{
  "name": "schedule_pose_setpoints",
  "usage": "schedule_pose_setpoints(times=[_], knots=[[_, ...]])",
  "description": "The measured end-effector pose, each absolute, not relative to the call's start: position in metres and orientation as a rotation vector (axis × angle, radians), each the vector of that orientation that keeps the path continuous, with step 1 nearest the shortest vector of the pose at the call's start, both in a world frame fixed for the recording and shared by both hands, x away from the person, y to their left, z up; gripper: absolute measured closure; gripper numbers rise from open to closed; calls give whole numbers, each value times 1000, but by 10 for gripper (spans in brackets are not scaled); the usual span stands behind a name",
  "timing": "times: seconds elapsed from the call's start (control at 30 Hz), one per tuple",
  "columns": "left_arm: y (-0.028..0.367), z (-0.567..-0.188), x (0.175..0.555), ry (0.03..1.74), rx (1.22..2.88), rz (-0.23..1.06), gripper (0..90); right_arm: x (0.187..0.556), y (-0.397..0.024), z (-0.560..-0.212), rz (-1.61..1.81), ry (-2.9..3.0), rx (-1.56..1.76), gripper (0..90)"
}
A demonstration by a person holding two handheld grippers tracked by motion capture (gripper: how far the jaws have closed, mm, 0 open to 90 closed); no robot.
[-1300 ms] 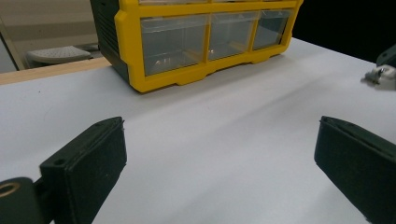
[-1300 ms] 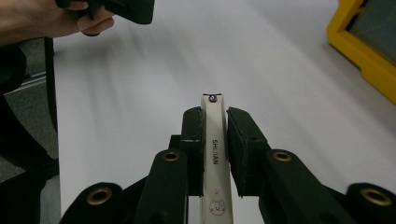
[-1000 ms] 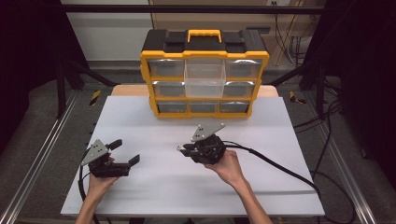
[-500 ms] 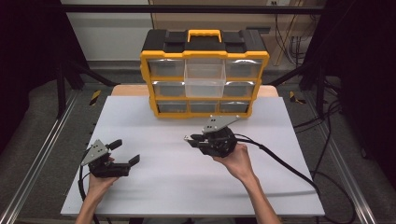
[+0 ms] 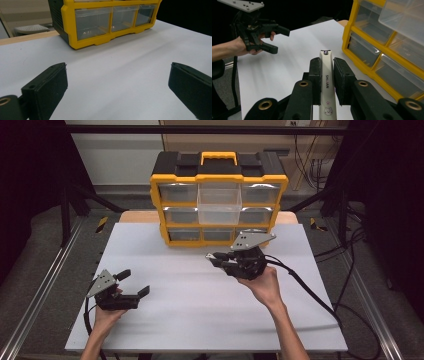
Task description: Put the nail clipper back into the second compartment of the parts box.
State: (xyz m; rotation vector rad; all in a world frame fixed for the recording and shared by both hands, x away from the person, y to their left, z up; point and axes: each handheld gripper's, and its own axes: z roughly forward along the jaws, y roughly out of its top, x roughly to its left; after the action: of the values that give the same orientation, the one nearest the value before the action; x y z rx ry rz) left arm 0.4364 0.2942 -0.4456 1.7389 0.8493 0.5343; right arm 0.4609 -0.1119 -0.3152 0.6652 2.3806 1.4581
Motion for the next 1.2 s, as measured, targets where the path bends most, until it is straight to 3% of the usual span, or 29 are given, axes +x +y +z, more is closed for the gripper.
schedule_pose_setpoints(times=[1.2], knots=[[294, -446, 437, 848, 1741, 534, 23, 482, -139, -253, 1527, 2218, 730, 778]])
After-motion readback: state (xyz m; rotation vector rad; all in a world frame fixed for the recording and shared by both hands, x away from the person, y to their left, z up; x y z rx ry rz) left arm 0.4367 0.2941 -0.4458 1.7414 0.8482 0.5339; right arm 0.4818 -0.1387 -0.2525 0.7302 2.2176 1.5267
